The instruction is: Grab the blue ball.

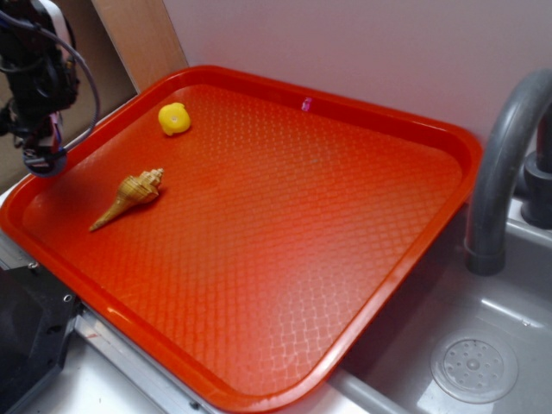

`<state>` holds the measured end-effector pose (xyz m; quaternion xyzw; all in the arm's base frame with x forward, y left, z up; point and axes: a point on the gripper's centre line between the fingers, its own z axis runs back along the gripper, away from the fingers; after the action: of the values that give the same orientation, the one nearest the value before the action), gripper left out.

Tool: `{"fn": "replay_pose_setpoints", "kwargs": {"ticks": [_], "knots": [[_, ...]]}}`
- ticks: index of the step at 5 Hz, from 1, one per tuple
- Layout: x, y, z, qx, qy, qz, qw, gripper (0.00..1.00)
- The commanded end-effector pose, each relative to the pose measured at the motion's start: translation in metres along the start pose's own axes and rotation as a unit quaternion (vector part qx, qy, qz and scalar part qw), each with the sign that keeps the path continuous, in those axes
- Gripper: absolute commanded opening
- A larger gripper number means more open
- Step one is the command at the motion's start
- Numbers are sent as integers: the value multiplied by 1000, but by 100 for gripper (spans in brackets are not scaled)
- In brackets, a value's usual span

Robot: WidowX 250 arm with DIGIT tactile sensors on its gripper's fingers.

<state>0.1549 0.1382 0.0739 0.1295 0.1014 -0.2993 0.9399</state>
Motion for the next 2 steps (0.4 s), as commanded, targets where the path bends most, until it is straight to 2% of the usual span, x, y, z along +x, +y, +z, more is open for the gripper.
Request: {"fn": "replay_pose_setpoints", "kwargs": {"ticks": [1, 2], "knots": [[-14, -1, 25, 21, -28, 8, 999, 0], [-13, -1, 25, 21, -28, 6, 999, 0]]}}
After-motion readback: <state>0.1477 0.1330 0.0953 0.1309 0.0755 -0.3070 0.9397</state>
